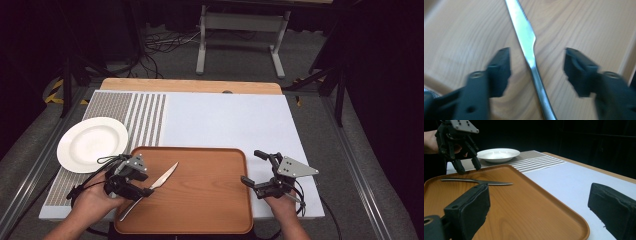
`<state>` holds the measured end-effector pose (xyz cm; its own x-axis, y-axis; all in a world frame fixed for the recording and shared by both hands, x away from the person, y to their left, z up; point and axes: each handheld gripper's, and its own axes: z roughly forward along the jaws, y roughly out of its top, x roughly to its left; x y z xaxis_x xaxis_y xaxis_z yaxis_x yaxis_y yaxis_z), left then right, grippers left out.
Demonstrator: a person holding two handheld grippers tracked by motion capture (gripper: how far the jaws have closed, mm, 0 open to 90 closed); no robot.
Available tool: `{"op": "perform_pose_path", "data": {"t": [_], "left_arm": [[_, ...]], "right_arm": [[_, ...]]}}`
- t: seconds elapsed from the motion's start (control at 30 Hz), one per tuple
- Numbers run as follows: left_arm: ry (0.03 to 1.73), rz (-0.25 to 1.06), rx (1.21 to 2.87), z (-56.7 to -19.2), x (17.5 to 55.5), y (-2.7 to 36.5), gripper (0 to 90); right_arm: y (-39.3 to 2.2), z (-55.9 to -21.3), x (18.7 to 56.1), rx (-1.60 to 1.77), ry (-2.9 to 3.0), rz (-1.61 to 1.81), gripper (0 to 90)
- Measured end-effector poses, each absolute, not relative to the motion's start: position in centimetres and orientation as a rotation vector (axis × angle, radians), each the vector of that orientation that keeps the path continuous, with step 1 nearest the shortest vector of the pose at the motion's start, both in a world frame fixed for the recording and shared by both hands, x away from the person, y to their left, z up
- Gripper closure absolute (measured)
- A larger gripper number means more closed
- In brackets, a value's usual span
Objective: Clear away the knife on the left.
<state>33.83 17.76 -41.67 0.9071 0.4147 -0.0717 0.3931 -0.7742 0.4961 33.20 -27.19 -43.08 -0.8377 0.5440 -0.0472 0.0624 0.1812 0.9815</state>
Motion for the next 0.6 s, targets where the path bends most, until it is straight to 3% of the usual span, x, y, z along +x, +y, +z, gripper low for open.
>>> {"op": "perform_pose_path", "data": {"t": [0.23, 0.3, 0.6], "left_arm": [[0.468, 0.065, 2.536, -41.54, 34.15, 17.93, 84.3], [0.435, 0.075, 2.542, -41.56, 34.20, 18.00, 89.7], [0.273, 0.087, 2.615, -42.25, 34.53, 17.19, 90.0]], "right_arm": [[-27.06, -43.15, 33.23, 0.568, 2.082, 1.690, 4.6], [-27.10, -43.14, 33.23, 0.569, 2.081, 1.688, 4.6], [-27.07, -43.17, 33.25, 0.568, 2.083, 1.689, 4.6]]}}
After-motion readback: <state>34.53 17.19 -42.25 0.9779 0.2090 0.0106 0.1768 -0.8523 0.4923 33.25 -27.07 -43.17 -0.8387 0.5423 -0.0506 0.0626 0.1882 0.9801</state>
